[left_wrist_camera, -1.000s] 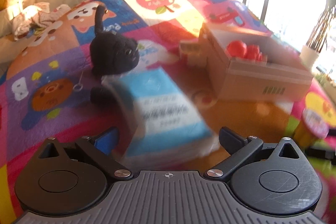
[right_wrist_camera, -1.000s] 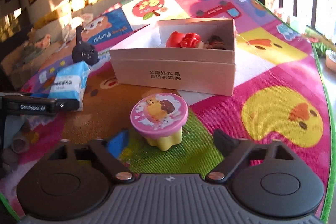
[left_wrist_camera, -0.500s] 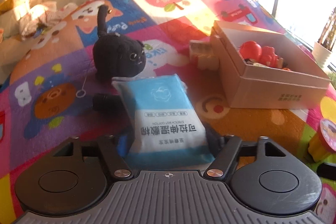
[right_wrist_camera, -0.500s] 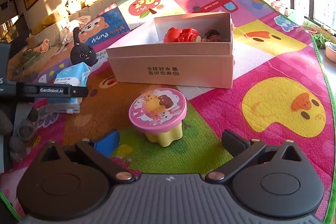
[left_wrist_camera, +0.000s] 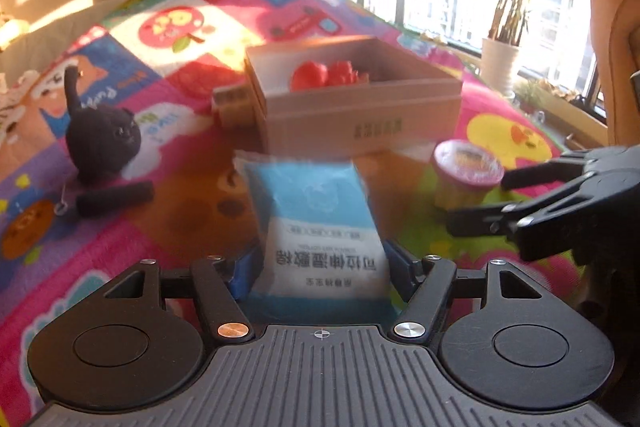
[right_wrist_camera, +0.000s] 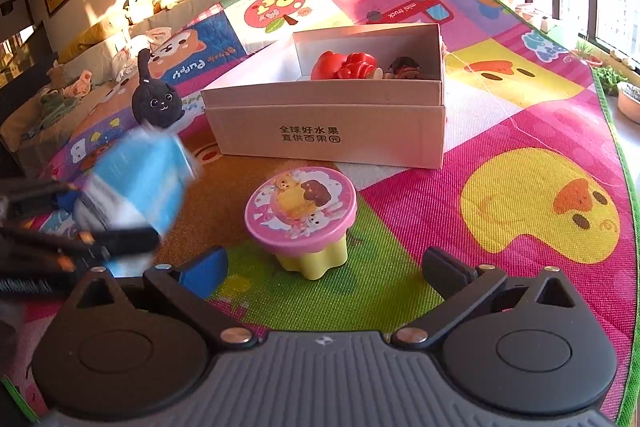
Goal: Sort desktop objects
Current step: 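Grasp the pink-lidded container with the right tool while the left grasps the blue wipes pack, then lift the pink-lidded container with the right tool while the left lifts the wipes pack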
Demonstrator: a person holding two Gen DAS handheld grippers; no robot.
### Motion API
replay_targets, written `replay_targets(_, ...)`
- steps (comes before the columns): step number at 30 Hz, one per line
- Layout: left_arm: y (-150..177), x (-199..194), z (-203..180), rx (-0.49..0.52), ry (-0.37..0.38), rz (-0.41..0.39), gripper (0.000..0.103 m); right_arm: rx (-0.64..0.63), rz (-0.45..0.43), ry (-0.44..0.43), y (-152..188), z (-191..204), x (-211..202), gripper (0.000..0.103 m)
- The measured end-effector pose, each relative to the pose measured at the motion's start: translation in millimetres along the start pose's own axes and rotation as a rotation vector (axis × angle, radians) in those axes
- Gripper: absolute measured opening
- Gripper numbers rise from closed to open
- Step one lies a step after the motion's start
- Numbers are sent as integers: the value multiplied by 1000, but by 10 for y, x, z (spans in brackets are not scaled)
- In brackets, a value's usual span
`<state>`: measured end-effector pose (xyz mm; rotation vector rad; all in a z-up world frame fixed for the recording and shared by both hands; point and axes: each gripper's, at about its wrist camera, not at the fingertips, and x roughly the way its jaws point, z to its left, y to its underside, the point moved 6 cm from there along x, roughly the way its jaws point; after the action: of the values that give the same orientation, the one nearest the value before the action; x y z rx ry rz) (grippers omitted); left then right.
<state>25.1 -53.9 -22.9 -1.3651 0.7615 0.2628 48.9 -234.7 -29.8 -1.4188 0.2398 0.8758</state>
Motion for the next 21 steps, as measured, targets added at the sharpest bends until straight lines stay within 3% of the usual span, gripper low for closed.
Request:
replay_targets(2,35,12,40,-15,-13,7,88,2,1,-2,2,0,1,103)
replay_targets(5,84,-2,79,-16,-25,4,95,-3,7,-1,3,9,8,103)
replay_targets(21,192,34,163,-59,4,19,100,-155,68,89,51,166,89,103)
